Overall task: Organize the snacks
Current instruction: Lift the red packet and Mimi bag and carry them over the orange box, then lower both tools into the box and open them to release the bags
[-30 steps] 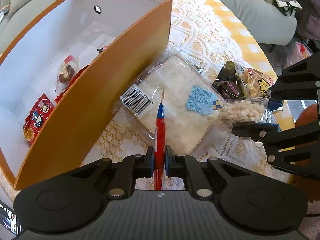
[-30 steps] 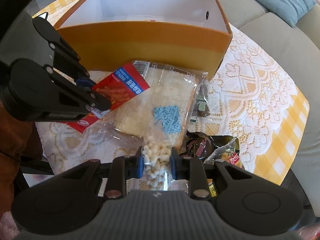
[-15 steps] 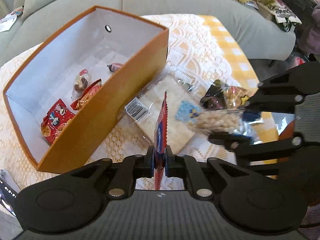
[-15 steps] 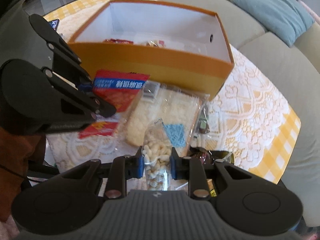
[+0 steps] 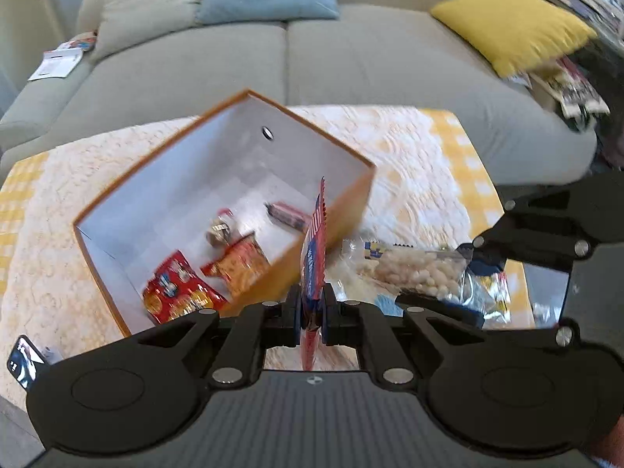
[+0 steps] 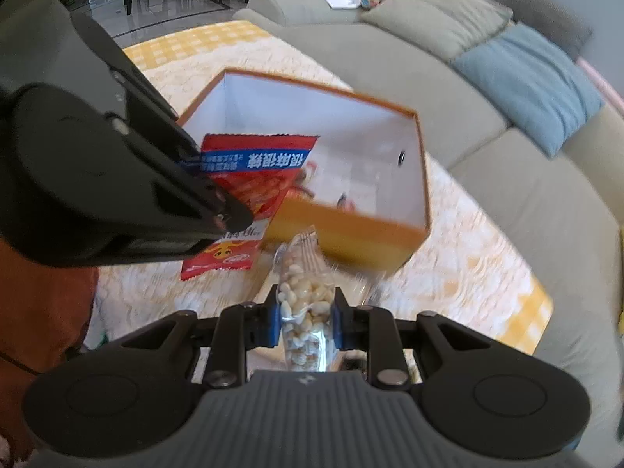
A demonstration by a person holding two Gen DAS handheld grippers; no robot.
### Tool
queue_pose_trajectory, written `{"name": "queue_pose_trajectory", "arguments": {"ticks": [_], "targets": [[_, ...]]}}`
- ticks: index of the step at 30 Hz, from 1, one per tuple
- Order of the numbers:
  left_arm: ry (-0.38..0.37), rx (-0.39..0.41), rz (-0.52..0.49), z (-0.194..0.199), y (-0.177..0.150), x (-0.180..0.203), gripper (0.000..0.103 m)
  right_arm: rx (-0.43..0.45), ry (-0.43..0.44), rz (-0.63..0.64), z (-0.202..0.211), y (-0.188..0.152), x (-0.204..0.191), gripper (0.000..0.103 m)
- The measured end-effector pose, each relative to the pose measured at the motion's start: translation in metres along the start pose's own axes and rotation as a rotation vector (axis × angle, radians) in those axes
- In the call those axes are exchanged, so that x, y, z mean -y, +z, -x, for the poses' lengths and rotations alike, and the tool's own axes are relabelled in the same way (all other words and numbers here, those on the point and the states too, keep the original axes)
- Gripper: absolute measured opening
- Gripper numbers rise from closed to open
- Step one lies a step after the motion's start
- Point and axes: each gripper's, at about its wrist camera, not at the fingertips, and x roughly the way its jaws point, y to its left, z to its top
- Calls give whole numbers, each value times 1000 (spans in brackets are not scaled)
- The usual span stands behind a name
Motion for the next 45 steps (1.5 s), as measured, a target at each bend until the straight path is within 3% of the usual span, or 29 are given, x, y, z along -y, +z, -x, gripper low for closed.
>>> {"name": "queue_pose_trajectory", "arguments": {"ticks": [10,19,34,41,45], "targets": [[23,69,122,0,40,-40,9,48,-58,86,-5,47,10,22],[40,133,228,-19,63,-76,9,76,-101,123,-39,85,24,22],[-67,43,321,-99,62,-106,9,-52,-94,167,-117,94,32,21],[-161,2,370,-127,61,-107,9,-82,-111,223,-130,90,28,21],[-157,-24,353,-141,61,-102,9,-93,-114,252,-136,89,26,21]]}}
